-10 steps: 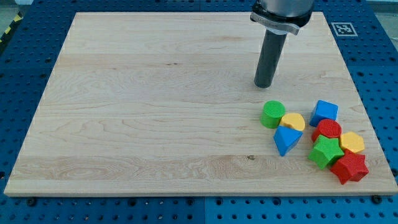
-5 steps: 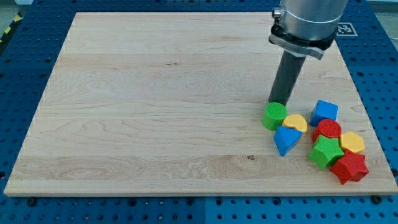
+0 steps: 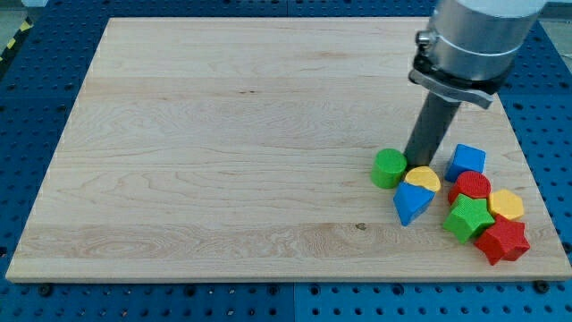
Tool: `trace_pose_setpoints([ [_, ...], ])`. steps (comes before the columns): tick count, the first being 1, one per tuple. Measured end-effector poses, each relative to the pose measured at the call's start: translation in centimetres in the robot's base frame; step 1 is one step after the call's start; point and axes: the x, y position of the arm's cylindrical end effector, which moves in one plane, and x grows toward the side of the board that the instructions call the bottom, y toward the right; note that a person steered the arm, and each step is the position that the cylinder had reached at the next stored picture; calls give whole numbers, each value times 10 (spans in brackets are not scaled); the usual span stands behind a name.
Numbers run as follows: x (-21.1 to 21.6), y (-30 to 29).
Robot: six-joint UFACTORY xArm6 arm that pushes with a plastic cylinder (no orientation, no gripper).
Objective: Push the green circle to the bottom center
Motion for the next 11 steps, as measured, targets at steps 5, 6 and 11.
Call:
trace_pose_setpoints([
  [5,1,-120],
  [6,4,-123],
  [11,49,-136],
])
